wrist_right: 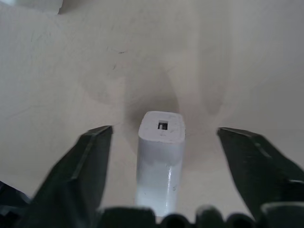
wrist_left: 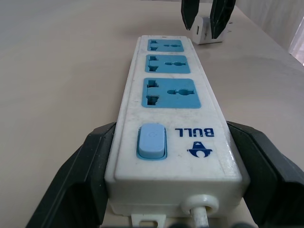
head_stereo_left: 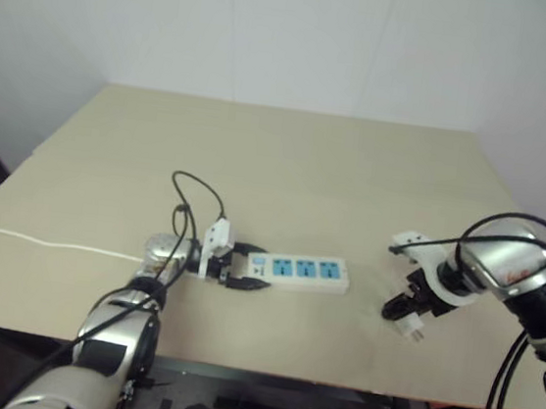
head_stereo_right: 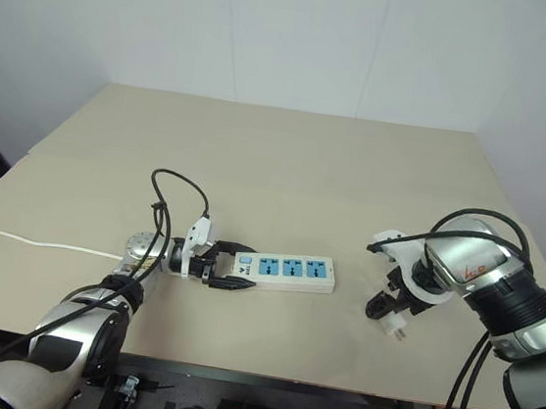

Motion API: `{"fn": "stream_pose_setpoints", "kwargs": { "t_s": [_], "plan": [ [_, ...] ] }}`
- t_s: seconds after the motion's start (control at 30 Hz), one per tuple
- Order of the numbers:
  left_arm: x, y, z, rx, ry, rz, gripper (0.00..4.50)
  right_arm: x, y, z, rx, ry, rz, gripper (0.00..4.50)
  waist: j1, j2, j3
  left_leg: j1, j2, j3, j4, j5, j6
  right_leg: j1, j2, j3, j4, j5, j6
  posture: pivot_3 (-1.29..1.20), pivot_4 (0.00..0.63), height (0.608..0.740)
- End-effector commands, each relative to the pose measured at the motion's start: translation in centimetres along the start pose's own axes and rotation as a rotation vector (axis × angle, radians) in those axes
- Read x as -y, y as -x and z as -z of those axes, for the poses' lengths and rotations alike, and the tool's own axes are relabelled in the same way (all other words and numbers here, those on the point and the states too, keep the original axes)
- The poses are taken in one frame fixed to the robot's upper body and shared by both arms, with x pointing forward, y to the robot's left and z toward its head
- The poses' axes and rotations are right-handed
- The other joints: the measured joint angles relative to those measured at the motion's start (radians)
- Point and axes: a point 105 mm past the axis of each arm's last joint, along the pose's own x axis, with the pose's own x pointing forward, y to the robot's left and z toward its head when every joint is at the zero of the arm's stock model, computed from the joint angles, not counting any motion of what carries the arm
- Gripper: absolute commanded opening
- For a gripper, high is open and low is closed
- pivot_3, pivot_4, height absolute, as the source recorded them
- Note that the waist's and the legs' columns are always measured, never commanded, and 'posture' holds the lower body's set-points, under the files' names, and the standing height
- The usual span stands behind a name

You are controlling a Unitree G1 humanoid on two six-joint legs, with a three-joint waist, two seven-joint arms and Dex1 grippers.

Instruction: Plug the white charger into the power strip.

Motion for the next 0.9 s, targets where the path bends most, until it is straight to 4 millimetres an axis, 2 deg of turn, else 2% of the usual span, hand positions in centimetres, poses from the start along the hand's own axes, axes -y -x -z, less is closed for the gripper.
{"fn": "stream_pose_setpoints", "kwargs": {
  "t_s": [0.03, 0.1, 0.2, 0.23, 0.4, 0.53, 0.7, 0.77, 0.83, 0.9],
  "plan": [
    [0.4, -0.7, 0.3, -0.013, 0.008, 0.025, 3.27, 0.1, 0.7, -0.3, 0.029, -0.001, 0.011, 2.84, 0.000, 0.000, 0.000, 0.000, 0.000, 0.000, 0.000, 0.000, 0.000, 0.000, 0.000, 0.000, 0.000, 0.000, 0.000, 0.00, 0.150, 0.740],
    [0.4, -0.7, 0.3, -0.015, 0.007, 0.022, 3.27, 0.1, 0.5, -0.3, 0.027, 0.000, 0.011, 2.36, 0.000, 0.000, 0.000, 0.000, 0.000, 0.000, 0.000, 0.000, 0.000, 0.000, 0.000, 0.000, 0.000, 0.000, 0.000, 0.00, 0.150, 0.740],
    [0.3, -0.6, 0.3, -0.017, 0.005, 0.019, 3.27, 0.2, 0.4, -0.2, 0.024, -0.001, 0.010, 1.27, 0.000, 0.000, 0.000, 0.000, 0.000, 0.000, 0.000, 0.000, 0.000, 0.000, 0.000, 0.000, 0.000, 0.000, 0.000, 0.00, 0.150, 0.740],
    [0.3, -0.6, 0.4, -0.017, 0.005, 0.018, 3.27, 0.2, 0.4, -0.2, 0.023, 0.000, 0.009, 1.09, 0.000, 0.000, 0.000, 0.000, 0.000, 0.000, 0.000, 0.000, 0.000, 0.000, 0.000, 0.000, 0.000, 0.000, 0.000, 0.00, 0.150, 0.740],
    [0.6, -0.3, 0.5, -0.025, 0.009, 0.041, 3.27, -0.2, 0.9, -0.5, 0.040, 0.031, 0.007, 1.09, 0.000, 0.000, 0.000, 0.000, 0.000, 0.000, 0.000, 0.000, 0.000, 0.000, 0.000, 0.000, 0.000, 0.000, 0.000, 0.00, 0.150, 0.740],
    [0.8, 0.0, 0.4, -0.028, 0.005, 0.070, 3.27, -1.0, 3.3, -2.1, 0.156, 0.127, 0.010, 1.09, -0.002, 0.000, 0.000, -0.001, 0.000, 0.000, 0.000, 0.000, 0.000, -0.001, 0.000, 0.000, 0.000, 0.000, 0.000, 0.00, 0.150, 0.740],
    [0.9, 0.2, 0.1, -0.027, -0.007, 0.096, 3.27, -3.0, 7.6, -6.0, 0.513, 0.402, -0.011, 1.09, -0.005, 0.000, 0.000, -0.001, 0.000, 0.000, 0.000, 0.000, 0.000, -0.001, 0.000, -0.001, -0.001, 0.000, 0.000, 0.00, 0.150, 0.740],
    [0.9, 0.3, 0.0, -0.024, -0.010, 0.101, 3.27, -4.1, 8.9, -7.6, 0.706, 0.437, -0.115, 1.09, -0.005, -0.001, -0.001, -0.001, 0.001, -0.001, 0.000, 0.000, 0.000, 0.000, 0.001, -0.001, -0.001, 0.000, 0.000, 0.00, 0.150, 0.740],
    [1.0, 0.4, -0.1, -0.020, -0.013, 0.107, 3.27, -5.3, 9.6, -8.4, 0.879, 0.489, -0.236, 1.09, -0.006, -0.002, -0.001, 0.000, 0.000, -0.001, 0.000, 0.000, 0.000, 0.001, 0.001, -0.001, -0.001, 0.000, 0.000, 0.00, 0.150, 0.740],
    [1.0, 0.6, -0.2, -0.016, -0.009, 0.111, 3.27, -6.3, 9.3, -9.0, 0.993, 0.494, -0.325, 1.09, -0.005, -0.002, -0.002, 0.000, 0.001, -0.002, 0.000, 0.000, 0.000, 0.002, 0.001, -0.002, -0.001, 0.000, 0.000, 0.00, 0.150, 0.740]
  ]
}}
